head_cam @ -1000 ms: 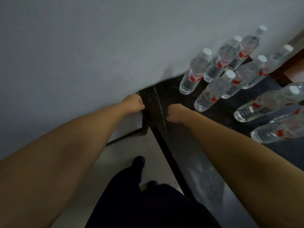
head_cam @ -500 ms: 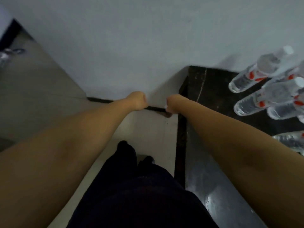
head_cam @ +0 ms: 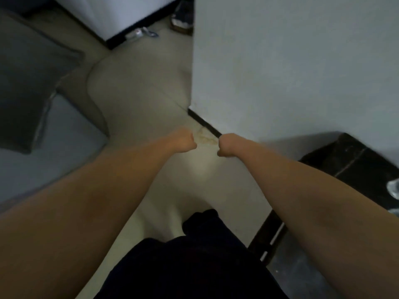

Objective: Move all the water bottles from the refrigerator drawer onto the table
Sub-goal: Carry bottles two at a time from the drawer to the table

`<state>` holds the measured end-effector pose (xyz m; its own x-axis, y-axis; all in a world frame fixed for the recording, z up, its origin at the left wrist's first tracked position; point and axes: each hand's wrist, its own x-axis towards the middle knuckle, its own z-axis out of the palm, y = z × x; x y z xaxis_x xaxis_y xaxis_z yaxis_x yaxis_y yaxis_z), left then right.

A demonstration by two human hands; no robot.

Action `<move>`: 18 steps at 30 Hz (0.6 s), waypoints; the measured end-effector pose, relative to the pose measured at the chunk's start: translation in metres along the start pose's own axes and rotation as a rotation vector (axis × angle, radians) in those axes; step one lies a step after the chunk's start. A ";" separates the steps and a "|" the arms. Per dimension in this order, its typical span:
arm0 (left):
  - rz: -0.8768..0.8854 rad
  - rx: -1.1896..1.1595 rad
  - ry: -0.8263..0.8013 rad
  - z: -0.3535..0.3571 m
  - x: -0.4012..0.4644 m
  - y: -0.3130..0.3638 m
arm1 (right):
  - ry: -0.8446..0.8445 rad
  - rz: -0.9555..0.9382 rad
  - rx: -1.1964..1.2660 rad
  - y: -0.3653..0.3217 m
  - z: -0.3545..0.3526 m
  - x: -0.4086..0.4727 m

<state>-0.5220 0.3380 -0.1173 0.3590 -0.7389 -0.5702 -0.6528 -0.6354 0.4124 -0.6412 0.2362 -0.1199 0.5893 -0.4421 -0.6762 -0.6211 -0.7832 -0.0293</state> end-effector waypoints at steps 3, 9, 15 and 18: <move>-0.065 -0.085 0.031 -0.006 -0.042 -0.053 | -0.006 -0.078 -0.083 -0.055 0.001 -0.005; -0.288 -0.196 0.166 0.002 -0.159 -0.185 | -0.045 -0.311 -0.331 -0.216 0.018 -0.026; -0.559 -0.416 0.339 0.026 -0.271 -0.288 | -0.024 -0.535 -0.559 -0.365 0.045 -0.048; -0.695 -0.533 0.441 0.045 -0.321 -0.324 | 0.006 -0.668 -0.665 -0.430 0.057 -0.063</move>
<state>-0.4562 0.7913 -0.0994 0.8374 -0.1099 -0.5355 0.1465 -0.8986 0.4136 -0.4404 0.6255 -0.1068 0.7210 0.1881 -0.6669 0.2678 -0.9633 0.0178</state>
